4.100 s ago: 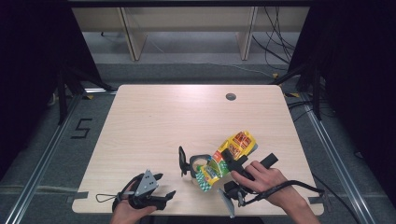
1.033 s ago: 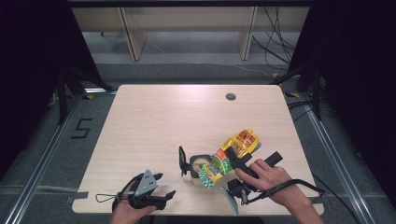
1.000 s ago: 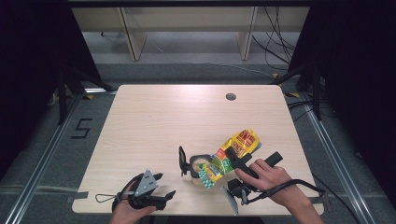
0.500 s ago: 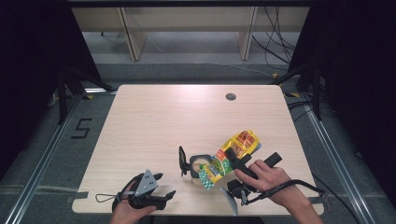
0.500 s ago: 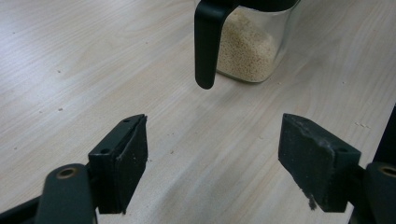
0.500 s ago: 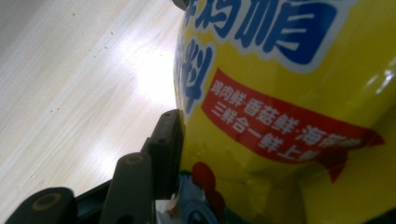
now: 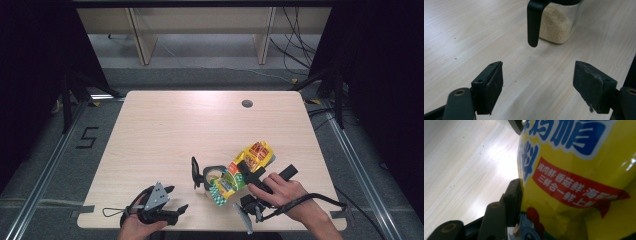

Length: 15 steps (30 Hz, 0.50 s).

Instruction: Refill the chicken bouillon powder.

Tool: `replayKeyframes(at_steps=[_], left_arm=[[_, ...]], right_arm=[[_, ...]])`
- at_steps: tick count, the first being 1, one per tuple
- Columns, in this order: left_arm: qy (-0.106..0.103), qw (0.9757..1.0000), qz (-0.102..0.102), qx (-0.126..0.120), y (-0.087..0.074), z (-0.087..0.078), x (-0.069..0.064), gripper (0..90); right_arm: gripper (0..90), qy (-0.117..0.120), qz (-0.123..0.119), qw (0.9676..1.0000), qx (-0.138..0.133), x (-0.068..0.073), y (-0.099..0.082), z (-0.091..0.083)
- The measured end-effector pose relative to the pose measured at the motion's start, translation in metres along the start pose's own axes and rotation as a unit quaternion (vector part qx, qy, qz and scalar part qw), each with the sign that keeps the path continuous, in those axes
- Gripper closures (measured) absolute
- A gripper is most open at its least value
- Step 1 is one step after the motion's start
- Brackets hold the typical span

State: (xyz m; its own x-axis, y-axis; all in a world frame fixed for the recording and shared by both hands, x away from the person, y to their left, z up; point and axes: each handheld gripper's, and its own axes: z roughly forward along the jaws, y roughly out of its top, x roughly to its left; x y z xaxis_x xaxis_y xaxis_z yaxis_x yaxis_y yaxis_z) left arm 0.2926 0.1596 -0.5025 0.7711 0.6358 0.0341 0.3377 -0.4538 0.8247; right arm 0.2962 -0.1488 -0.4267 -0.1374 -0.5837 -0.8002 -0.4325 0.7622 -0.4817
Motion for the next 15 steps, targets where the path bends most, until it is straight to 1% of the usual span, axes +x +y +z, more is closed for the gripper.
replayKeyframes(at_steps=[2, 3, 4, 5, 6, 7, 8, 9, 10, 11, 12, 13, 14, 15], left_arm=[[0.002, 1.0, -0.004, 0.008, -0.0009, -0.0013, -0.0008, 23.7], [0.001, 1.0, -0.009, 0.003, -0.0008, -0.0004, -0.0013, 23.7], [0.001, 1.0, -0.005, 0.0, -0.0004, 0.0003, -0.0009, 23.7], [0.003, 1.0, 0.0, -0.004, -0.0005, 0.0014, -0.0002, 23.7], [0.002, 1.0, -0.001, 0.002, -0.0004, 0.0008, -0.0008, 23.7], [0.002, 1.0, -0.009, 0.003, -0.0012, 0.0007, -0.0023, 23.7], [0.002, 0.9999, -0.012, -0.003, -0.0015, 0.0015, -0.0029, 23.7], [0.001, 1.0, -0.006, 0.003, -0.0006, -0.0003, -0.0019, 23.7], [0.003, 1.0, 0.005, 0.002, 0.0004, -0.0003, 0.0002, 23.7], [-0.001, 1.0, 0.0, -0.002, 0.0001, 0.0, 0.0002, 23.7], [0.0, 1.0, 0.001, 0.002, -0.0003, -0.0007, 0.0, 23.7], [0.001, 1.0, 0.005, 0.004, -0.0005, -0.0009, 0.0002, 23.7], [0.003, 1.0, 0.001, 0.002, -0.0005, -0.0004, -0.0002, 23.7], [0.004, 1.0, -0.008, -0.001, -0.0007, 0.0005, -0.0012, 23.7]], right_arm=[[55.0, -0.001, -0.034, 0.9994, -0.006, -0.0043, -0.0028, 0.0011], [55.0, -0.002, -0.019, 0.9998, -0.001, -0.0036, -0.0035, 0.0003], [55.0, -0.004, -0.033, 0.9995, -0.001, -0.0047, -0.0047, 0.0003], [55.0, -0.008, -0.026, 0.9996, 0.002, -0.0042, -0.0049, 0.0], [55.0, -0.004, -0.034, 0.9994, 0.001, -0.0047, -0.005, 0.0003], [55.0, -0.002, -0.017, 0.9998, 0.002, -0.0027, -0.0036, 0.0002], [55.0, -0.003, -0.029, 0.9996, -0.002, -0.0037, -0.0027, 0.0004], [55.1, -0.004, -0.026, 0.9996, -0.006, -0.0033, -0.0017, 0.0004], [55.0, -0.002, -0.001, 1.0, 0.0, -0.0001, 0.0001, -0.0005], [55.1, -0.002, -0.003, 1.0, -0.001, -0.0006, -0.0003, -0.0002], [55.0, 0.002, -0.002, 1.0, -0.001, -0.0009, -0.0011, -0.0003], [55.0, -0.003, 0.001, 1.0, 0.001, -0.0013, -0.0024, -0.0011], [55.0, -0.002, -0.006, 1.0, 0.0, -0.0027, -0.0039, -0.0015], [55.1, -0.004, -0.003, 1.0, 0.002, -0.0029, -0.005, -0.0019]])
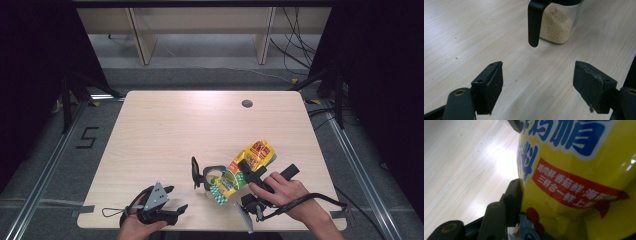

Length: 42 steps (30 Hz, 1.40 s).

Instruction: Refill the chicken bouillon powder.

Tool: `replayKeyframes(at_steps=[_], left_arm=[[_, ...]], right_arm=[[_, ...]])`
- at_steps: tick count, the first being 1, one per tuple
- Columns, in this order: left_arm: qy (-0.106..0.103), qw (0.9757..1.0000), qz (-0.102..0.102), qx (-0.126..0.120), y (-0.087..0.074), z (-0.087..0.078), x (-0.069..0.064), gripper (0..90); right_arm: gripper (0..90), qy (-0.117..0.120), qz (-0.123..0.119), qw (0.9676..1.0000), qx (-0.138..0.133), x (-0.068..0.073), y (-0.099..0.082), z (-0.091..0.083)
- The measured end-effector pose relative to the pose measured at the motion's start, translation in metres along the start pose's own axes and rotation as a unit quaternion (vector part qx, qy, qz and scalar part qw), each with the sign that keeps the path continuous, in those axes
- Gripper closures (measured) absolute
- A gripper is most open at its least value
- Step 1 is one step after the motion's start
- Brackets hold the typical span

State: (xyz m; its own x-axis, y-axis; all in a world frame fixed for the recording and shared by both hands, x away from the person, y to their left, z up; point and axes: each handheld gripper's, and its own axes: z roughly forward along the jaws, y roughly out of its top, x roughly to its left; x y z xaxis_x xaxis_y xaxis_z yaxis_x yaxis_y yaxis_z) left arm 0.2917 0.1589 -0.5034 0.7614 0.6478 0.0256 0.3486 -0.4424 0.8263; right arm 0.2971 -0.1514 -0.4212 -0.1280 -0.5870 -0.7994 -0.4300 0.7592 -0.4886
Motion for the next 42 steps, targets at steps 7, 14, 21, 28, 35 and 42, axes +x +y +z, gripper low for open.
replayKeyframes(at_steps=[7, 14, 21, 28, 35, 42], left_arm=[[-0.001, 1.0, 0.0, 0.002, 0.0, -0.001, 0.0, 23.7], [-0.002, 1.0, 0.0, 0.008, -0.001, 0.0, -0.001, 23.7], [-0.001, 1.0, 0.002, 0.0, 0.0, 0.0, 0.001, 23.7], [-0.003, 1.0, 0.003, 0.003, 0.001, -0.001, 0.001, 23.7], [0.001, 0.9997, 0.02, 0.012, 0.0, -0.001, 0.002, 23.7], [0.001, 1.0, 0.006, 0.003, 0.0, -0.001, 0.0, 23.7]], right_arm=[[55.1, 0.004, -0.003, 1.0, -0.004, 0.001, 0.002, 0.001], [55.1, 0.001, -0.019, 0.9998, -0.007, 0.0, 0.002, 0.002], [55.2, -0.001, -0.021, 0.9998, -0.004, -0.002, 0.0, 0.001], [55.3, 0.003, 0.008, 1.0, -0.004, 0.002, 0.004, 0.001], [55.4, 0.001, 0.0, 0.9999, -0.01, -0.001, -0.001, 0.001], [55.5, 0.009, 0.034, 0.9994, -0.005, 0.002, -0.005, 0.002]])
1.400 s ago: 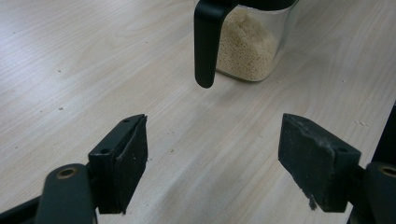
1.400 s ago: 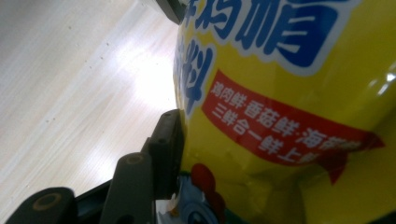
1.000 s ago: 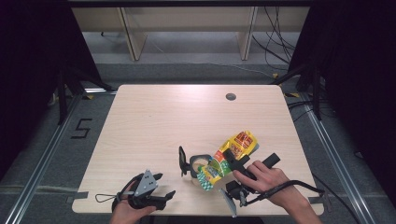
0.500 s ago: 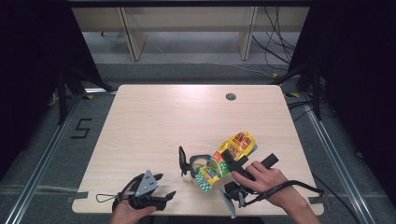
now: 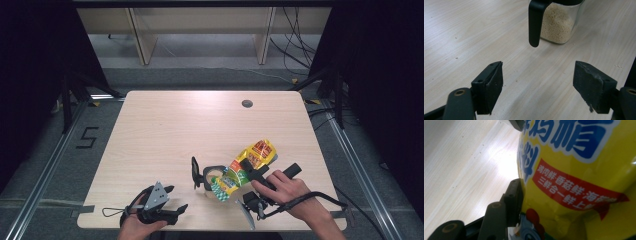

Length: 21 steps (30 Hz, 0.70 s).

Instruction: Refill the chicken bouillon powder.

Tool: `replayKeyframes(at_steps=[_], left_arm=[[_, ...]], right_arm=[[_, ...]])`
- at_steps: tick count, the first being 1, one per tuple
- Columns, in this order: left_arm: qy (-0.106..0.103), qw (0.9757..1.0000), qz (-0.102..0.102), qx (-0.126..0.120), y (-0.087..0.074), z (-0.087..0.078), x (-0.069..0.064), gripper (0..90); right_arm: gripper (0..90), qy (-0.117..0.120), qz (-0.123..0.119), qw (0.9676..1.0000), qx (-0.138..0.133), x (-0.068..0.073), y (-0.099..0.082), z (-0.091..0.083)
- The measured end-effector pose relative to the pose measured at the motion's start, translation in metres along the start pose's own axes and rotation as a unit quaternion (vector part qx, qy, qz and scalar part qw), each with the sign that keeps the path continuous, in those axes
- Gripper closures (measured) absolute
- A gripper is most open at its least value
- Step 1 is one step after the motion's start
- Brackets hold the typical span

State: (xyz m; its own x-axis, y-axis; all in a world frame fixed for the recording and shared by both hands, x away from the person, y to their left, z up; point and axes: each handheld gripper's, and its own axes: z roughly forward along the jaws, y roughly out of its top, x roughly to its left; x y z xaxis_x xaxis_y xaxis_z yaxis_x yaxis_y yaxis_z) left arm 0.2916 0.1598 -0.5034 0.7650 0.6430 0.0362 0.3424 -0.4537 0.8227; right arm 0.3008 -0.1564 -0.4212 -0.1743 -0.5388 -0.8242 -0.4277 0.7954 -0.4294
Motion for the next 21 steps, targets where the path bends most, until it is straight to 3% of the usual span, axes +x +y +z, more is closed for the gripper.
replayKeyframes(at_steps=[2, 3, 4, 5, 8, 10, 13, 17, 18, 19, 21], left_arm=[[-0.004, 1.0, -0.006, 0.001, 0.001, 0.0, 0.0, 23.7], [-0.002, 1.0, -0.003, -0.002, 0.001, 0.001, 0.0, 23.7], [-0.001, 1.0, -0.002, -0.001, 0.0, 0.001, 0.0, 23.7], [-0.001, 1.0, 0.008, 0.001, 0.0, 0.0, 0.001, 23.7], [-0.002, 1.0, -0.009, -0.001, 0.001, 0.0, 0.0, 23.7], [-0.001, 1.0, -0.003, -0.002, 0.0, 0.0, 0.0, 23.7], [-0.001, 1.0, -0.009, -0.002, 0.001, 0.0, 0.0, 23.7], [-0.004, 1.0, 0.008, 0.003, 0.001, -0.001, 0.001, 23.7], [-0.002, 1.0, 0.001, -0.002, 0.001, 0.0, 0.001, 23.7], [0.0, 1.0, -0.008, -0.002, 0.001, 0.0, 0.0, 23.7], [-0.003, 1.0, 0.005, 0.003, 0.001, -0.001, 0.001, 23.7]], right_arm=[[55.5, 0.003, 0.011, 0.9999, 0.001, 0.001, -0.003, -0.001], [55.5, -0.002, -0.011, 0.9999, -0.007, -0.002, -0.005, 0.001], [55.5, 0.003, 0.01, 0.9999, 0.0, 0.0, -0.004, 0.0], [55.5, 0.003, 0.009, 1.0, 0.0, 0.0, -0.005, 0.001], [55.6, 0.005, 0.019, 0.9998, -0.001, 0.003, -0.007, 0.001], [55.6, 0.008, 0.02, 0.9998, -0.003, 0.002, -0.008, 0.001], [55.6, 0.006, 0.036, 0.9993, -0.012, 0.003, -0.009, 0.001], [55.7, 0.008, 0.056, 0.9982, -0.019, 0.004, -0.012, 0.0], [55.7, 0.015, 0.056, 0.9981, -0.019, 0.003, -0.013, 0.0], [55.7, 0.008, 0.072, 0.9969, -0.029, 0.005, -0.013, 0.001], [55.7, 0.015, 0.08, 0.9963, -0.028, 0.007, -0.014, 0.001]])
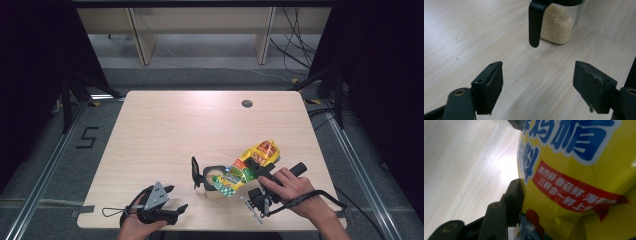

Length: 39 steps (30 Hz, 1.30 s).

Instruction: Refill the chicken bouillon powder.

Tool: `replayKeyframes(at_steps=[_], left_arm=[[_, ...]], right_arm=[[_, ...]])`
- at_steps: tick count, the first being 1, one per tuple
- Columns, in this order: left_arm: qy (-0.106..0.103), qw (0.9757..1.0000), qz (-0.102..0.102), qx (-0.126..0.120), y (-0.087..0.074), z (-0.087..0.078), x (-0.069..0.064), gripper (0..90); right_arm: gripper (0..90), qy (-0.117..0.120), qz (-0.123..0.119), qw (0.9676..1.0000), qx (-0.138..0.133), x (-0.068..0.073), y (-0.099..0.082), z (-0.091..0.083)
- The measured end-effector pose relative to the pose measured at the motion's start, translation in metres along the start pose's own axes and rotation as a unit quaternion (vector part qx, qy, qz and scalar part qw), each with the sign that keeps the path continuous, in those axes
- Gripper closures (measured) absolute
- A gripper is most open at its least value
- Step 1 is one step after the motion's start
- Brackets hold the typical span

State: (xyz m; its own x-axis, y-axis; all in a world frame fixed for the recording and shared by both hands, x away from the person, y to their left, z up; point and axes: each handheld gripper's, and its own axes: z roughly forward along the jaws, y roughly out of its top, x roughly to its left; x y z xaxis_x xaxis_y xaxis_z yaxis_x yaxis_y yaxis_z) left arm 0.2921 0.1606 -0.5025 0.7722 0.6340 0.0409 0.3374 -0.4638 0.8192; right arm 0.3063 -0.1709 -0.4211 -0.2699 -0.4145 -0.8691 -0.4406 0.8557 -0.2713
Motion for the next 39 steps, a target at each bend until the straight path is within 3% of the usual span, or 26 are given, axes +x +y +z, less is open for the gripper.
replayKeyframes(at_steps=[3, 6, 8, 10, 12, 13, 16, 18, 19, 20, 21, 22, 23, 24, 25, 27, 29, 30, 32, 33, 34, 35, 36, 37, 38, 39], left_arm=[[0.002, 0.9999, -0.016, -0.005, 0.0, 0.001, -0.001, 23.7], [-0.001, 1.0, 0.0, -0.003, 0.0, 0.0, 0.0, 23.7], [0.0, 0.9998, -0.02, -0.007, 0.0, 0.001, -0.001, 23.7], [0.002, 0.9999, -0.016, -0.006, 0.0, 0.001, -0.001, 23.7], [0.002, 0.9999, -0.009, -0.005, 0.0, 0.001, -0.001, 23.7], [0.002, 0.9999, -0.015, -0.005, 0.0, 0.001, -0.001, 23.7], [0.002, 1.0, -0.008, -0.004, -0.001, 0.001, -0.001, 23.7], [0.001, 0.9998, -0.02, -0.008, -0.001, 0.002, -0.002, 23.7], [0.006, 1.0, -0.005, 0.004, 0.0, 0.001, 0.001, 23.7], [0.005, 1.0, -0.008, 0.002, -0.001, 0.001, 0.0, 23.7], [-0.001, 0.9998, -0.018, -0.005, -0.001, 0.002, -0.002, 23.7], [0.002, 0.9999, -0.011, 0.003, -0.001, 0.001, 0.0, 23.7], [0.003, 0.9999, -0.008, 0.007, -0.001, 0.001, 0.001, 23.7], [0.006, 1.0, -0.002, 0.007, -0.001, 0.0, 0.001, 23.7], [0.007, 0.9999, -0.004, 0.007, -0.001, 0.001, 0.001, 23.7], [0.004, 0.9999, -0.011, 0.003, -0.001, 0.0, 0.0, 23.7], [0.004, 1.0, 0.004, 0.008, 0.0, -0.001, 0.002, 23.7], [-0.001, 1.0, 0.0, 0.001, 0.0, 0.0, 0.001, 23.7], [-0.001, 1.0, 0.004, 0.003, 0.0, -0.001, 0.002, 23.7], [0.0, 0.9999, -0.014, 0.0, 0.0, 0.0, 0.0, 23.7], [0.0, 0.9999, -0.014, 0.0, 0.0, 0.0, 0.0, 23.7], [0.0, 0.9999, -0.013, 0.0, 0.0, 0.0, 0.0, 23.7], [0.003, 0.9999, -0.01, 0.003, 0.0, -0.001, 0.001, 23.7], [0.004, 0.9999, -0.009, 0.005, 0.0, -0.001, 0.001, 23.7], [0.004, 0.9999, -0.01, 0.002, 0.0, -0.001, 0.0, 23.7], [0.0, 1.0, 0.002, -0.001, 0.0, -0.001, 0.002, 23.7]], right_arm=[[55.8, 0.0, 0.006, 0.9999, -0.011, 0.001, -0.002, 0.001], [56.0, 0.003, 0.019, 0.9997, -0.013, 0.003, -0.005, 0.002], [56.1, 0.007, 0.019, 0.9997, -0.017, 0.003, -0.007, 0.002], [56.1, 0.013, 0.034, 0.9992, -0.015, 0.004, -0.009, 0.002], [56.2, 0.017, 0.032, 0.9991, -0.021, 0.004, -0.011, 0.003], [56.2, 0.01, 0.015, 0.9992, -0.035, 0.001, -0.012, 0.005], [56.4, 0.015, 0.037, 0.9986, -0.034, 0.004, -0.016, 0.007], [56.6, 0.026, 0.049, 0.9978, -0.036, 0.004, -0.019, 0.008], [56.6, 0.024, 0.047, 0.9978, -0.041, 0.003, -0.02, 0.009], [56.7, 0.03, 0.067, 0.9965, -0.041, 0.006, -0.022, 0.01], [56.7, 0.032, 0.065, 0.9965, -0.042, 0.006, -0.024, 0.01], [56.8, 0.026, 0.051, 0.997, -0.052, 0.004, -0.025, 0.012], [56.8, 0.036, 0.082, 0.9948, -0.049, 0.008, -0.026, 0.011], [56.9, 0.031, 0.068, 0.9954, -0.06, 0.005, -0.029, 0.012], [56.9, 0.046, 0.085, 0.9935, -0.061, 0.007, -0.031, 0.012], [57.0, 0.032, 0.083, 0.9936, -0.07, 0.006, -0.032, 0.013], [57.2, 0.044, 0.105, 0.9911, -0.07, 0.01, -0.034, 0.014], [57.3, 0.047, 0.12, 0.9893, -0.068, 0.012, -0.034, 0.015], [57.5, 0.052, 0.127, 0.9881, -0.07, 0.013, -0.036, 0.015], [57.6, 0.057, 0.144, 0.9854, -0.07, 0.016, -0.037, 0.015], [57.7, 0.058, 0.13, 0.9866, -0.079, 0.015, -0.04, 0.016], [57.8, 0.068, 0.156, 0.9831, -0.067, 0.019, -0.041, 0.014], [58.0, 0.07, 0.156, 0.9827, -0.071, 0.018, -0.043, 0.015], [58.2, 0.065, 0.189, 0.9766, -0.08, 0.022, -0.045, 0.016], [58.3, 0.062, 0.177, 0.978, -0.091, 0.02, -0.048, 0.018], [58.5, 0.069, 0.214, 0.9708, -0.083, 0.025, -0.05, 0.017]])
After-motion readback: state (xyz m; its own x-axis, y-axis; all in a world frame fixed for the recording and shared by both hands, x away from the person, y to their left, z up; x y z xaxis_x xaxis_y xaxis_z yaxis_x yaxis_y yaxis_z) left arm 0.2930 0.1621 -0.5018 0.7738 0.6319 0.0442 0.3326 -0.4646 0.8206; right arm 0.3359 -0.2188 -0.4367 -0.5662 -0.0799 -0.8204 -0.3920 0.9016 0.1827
